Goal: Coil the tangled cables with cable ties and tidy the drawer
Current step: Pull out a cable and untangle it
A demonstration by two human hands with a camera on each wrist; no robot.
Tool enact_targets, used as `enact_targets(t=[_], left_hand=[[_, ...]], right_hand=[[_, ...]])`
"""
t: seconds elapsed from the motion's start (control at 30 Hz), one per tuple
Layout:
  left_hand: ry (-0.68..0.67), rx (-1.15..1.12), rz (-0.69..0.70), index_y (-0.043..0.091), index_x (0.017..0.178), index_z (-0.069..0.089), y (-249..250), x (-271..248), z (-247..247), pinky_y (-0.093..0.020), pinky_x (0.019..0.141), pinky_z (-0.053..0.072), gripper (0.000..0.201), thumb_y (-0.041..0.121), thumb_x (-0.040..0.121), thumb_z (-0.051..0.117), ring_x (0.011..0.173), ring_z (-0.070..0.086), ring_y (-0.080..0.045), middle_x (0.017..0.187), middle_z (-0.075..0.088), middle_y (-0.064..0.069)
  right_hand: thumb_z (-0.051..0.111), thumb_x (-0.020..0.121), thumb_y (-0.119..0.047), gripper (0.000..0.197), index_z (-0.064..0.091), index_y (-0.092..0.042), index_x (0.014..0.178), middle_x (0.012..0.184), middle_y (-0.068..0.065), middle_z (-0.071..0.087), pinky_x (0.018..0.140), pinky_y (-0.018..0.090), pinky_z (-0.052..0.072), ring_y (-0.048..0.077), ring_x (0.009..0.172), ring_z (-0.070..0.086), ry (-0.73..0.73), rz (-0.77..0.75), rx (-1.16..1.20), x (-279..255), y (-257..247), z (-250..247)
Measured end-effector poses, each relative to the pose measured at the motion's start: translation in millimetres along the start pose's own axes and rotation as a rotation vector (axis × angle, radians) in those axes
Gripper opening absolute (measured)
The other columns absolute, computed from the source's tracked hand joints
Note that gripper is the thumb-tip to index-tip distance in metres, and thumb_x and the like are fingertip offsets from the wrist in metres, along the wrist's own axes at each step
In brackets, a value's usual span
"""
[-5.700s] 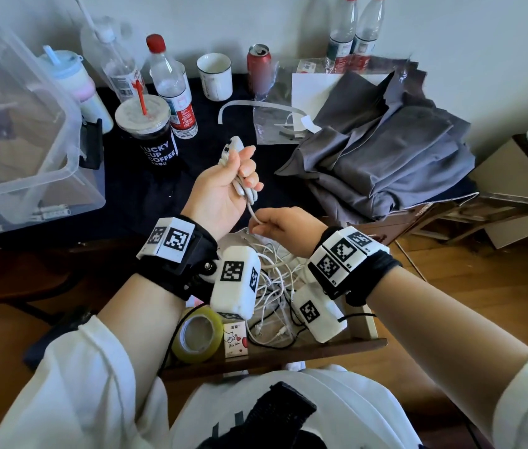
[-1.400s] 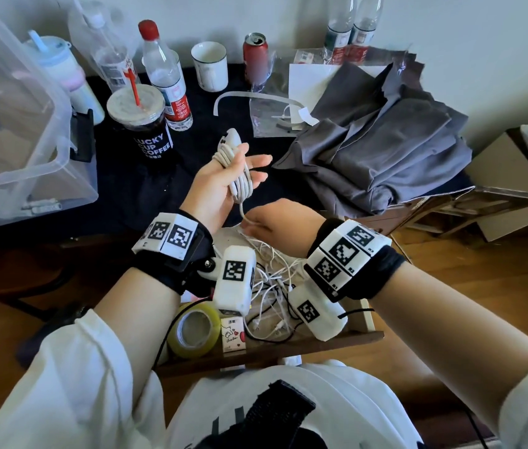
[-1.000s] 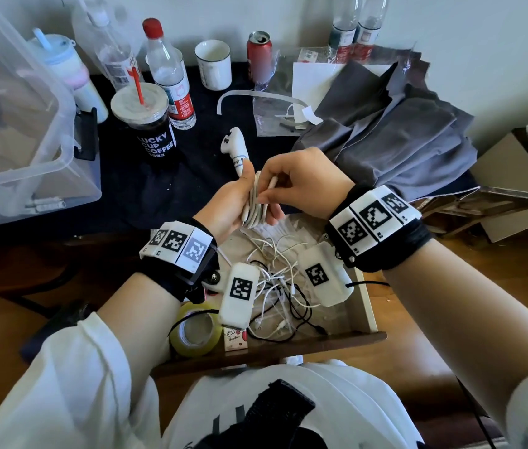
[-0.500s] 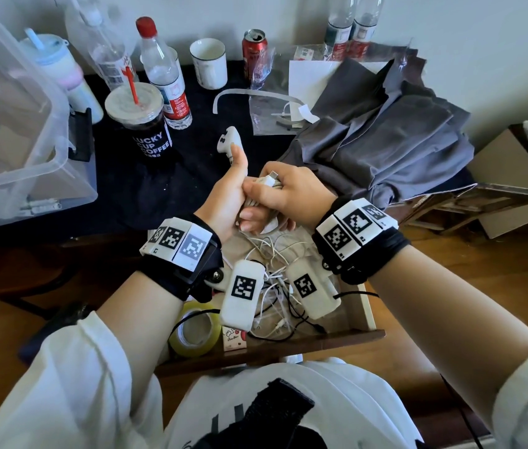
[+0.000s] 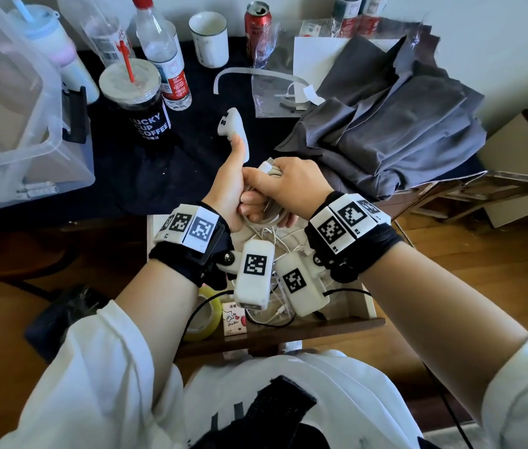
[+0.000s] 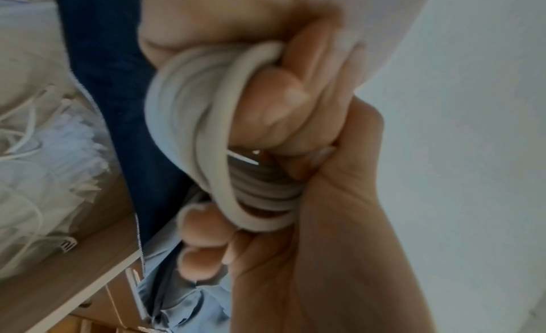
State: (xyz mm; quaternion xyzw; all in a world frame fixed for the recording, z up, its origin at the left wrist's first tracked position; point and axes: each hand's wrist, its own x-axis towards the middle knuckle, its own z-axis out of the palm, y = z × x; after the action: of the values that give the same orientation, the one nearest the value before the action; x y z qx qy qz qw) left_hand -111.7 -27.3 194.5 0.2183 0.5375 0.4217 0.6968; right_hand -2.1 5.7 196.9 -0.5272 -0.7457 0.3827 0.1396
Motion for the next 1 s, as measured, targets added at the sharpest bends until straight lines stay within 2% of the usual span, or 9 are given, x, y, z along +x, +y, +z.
enact_targets(t=[0.07, 0.2, 0.37, 0.47, 0.63, 0.73, 0.9, 0.97, 1.0], left_hand=[[0.007, -0.01, -0.011, 0.009, 0.053, 0.037, -2, 2, 0, -0.01, 0.034, 0.02, 0.08, 0.075, 0.087, 0.008, 0.022, 0.02, -0.009, 0.028, 0.022, 0.003], [0.043, 0.009, 0.005, 0.015, 0.03, 0.044, -4, 2, 3, -0.012, 0.036, 0.017, 0.089, 0.073, 0.088, 0.008, 0.023, 0.02, -0.008, 0.028, 0.023, 0.004], [0.107, 0.051, 0.059, 0.016, 0.028, 0.044, -2, 2, 7, -0.011, 0.036, 0.018, 0.092, 0.072, 0.089, 0.004, 0.024, 0.019, -0.009, 0.028, 0.023, 0.003], [0.105, -0.038, 0.065, 0.014, 0.034, 0.042, 2, 5, 7, -0.01, 0.035, 0.019, 0.089, 0.073, 0.088, 0.003, 0.023, 0.019, -0.009, 0.029, 0.023, 0.003], [0.072, -0.084, 0.084, 0.013, 0.049, 0.032, 6, 14, 1, -0.007, 0.032, 0.02, 0.073, 0.066, 0.093, 0.009, 0.021, 0.021, -0.008, 0.03, 0.026, 0.002], [0.099, -0.021, 0.133, 0.013, 0.061, 0.035, 6, 14, 3, -0.009, 0.032, 0.02, 0.062, 0.06, 0.096, 0.016, 0.022, 0.022, -0.008, 0.031, 0.027, 0.003], [0.039, 0.048, 0.122, 0.012, 0.072, 0.05, 2, 8, 8, -0.011, 0.034, 0.023, 0.058, 0.054, 0.098, 0.021, 0.025, 0.025, -0.007, 0.033, 0.03, 0.004], [-0.003, 0.077, 0.113, 0.01, 0.078, 0.054, 1, 6, 7, -0.013, 0.035, 0.027, 0.056, 0.052, 0.099, 0.023, 0.027, 0.027, -0.007, 0.034, 0.032, 0.004], [-0.009, 0.098, 0.128, 0.007, 0.087, 0.057, 0, 6, 7, -0.015, 0.035, 0.031, 0.054, 0.049, 0.1, 0.025, 0.028, 0.031, -0.007, 0.037, 0.036, 0.003]], right_hand=[[0.058, 0.08, -0.058, 0.045, 0.055, -0.015, 0.066, 0.061, 0.003, 0.064, 0.037, 0.025, 0.048, 0.011, 0.038, 0.058, 0.006, 0.02, 0.052, 0, 2, 2], [0.063, 0.077, -0.055, 0.042, 0.057, -0.016, 0.065, 0.063, 0.005, 0.065, 0.034, 0.024, 0.044, 0.011, 0.04, 0.057, 0.035, 0.017, 0.126, 1, 7, 5], [0.067, 0.076, -0.053, 0.039, 0.057, -0.019, 0.062, 0.058, -0.002, 0.058, 0.036, 0.024, 0.045, 0.01, 0.042, 0.054, 0.036, -0.006, 0.234, 1, 8, 2], [0.068, 0.074, -0.054, 0.044, 0.057, -0.013, 0.063, 0.056, -0.005, 0.054, 0.045, 0.027, 0.045, 0.009, 0.049, 0.05, 0.093, -0.06, 0.217, 2, 9, 0], [0.073, 0.074, -0.046, 0.041, 0.048, -0.026, 0.048, 0.047, -0.012, 0.05, 0.052, 0.021, 0.037, 0.001, 0.048, 0.047, 0.148, -0.121, 0.251, 1, 8, -2], [0.069, 0.077, -0.046, 0.035, 0.052, -0.02, 0.061, 0.054, -0.011, 0.051, 0.052, 0.023, 0.041, 0.001, 0.05, 0.047, 0.078, -0.136, 0.243, 3, 10, -8], [0.065, 0.078, -0.051, 0.037, 0.063, -0.014, 0.074, 0.077, 0.008, 0.07, 0.079, 0.041, 0.054, 0.021, 0.074, 0.066, -0.056, -0.183, 0.268, 6, 17, -9], [0.06, 0.077, -0.054, 0.038, 0.066, -0.017, 0.077, 0.074, 0.007, 0.07, 0.079, 0.044, 0.053, 0.025, 0.072, 0.068, -0.125, -0.207, 0.342, 5, 20, -8], [0.059, 0.082, -0.048, 0.028, 0.066, -0.022, 0.075, 0.069, 0.003, 0.069, 0.075, 0.041, 0.053, 0.022, 0.068, 0.067, -0.153, -0.222, 0.401, 4, 21, -9]])
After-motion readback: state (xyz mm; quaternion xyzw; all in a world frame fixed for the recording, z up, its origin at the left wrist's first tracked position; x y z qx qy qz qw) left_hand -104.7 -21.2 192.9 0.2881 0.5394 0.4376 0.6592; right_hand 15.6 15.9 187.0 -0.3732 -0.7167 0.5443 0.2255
